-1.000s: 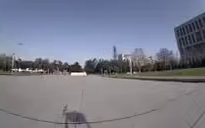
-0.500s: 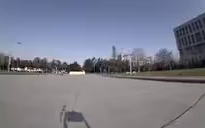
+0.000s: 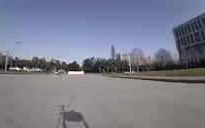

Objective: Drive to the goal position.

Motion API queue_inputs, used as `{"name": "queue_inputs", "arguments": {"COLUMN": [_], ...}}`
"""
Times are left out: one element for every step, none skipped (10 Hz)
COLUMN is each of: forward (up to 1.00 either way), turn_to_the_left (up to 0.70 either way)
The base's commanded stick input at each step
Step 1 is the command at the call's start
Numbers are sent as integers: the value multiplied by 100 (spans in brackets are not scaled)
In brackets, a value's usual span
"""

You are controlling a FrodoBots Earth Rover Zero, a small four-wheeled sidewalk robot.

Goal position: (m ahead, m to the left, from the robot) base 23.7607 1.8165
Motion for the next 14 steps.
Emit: {"name": "queue_inputs", "arguments": {"forward": [100, 100, 100, 100, 100, 100, 100, 100, 100, 100, 100, 100, 100, 100], "turn_to_the_left": [3, 3, 3, 3, 3, 3, 3, 3, 3, 3, 3, 3, 3, 25]}}
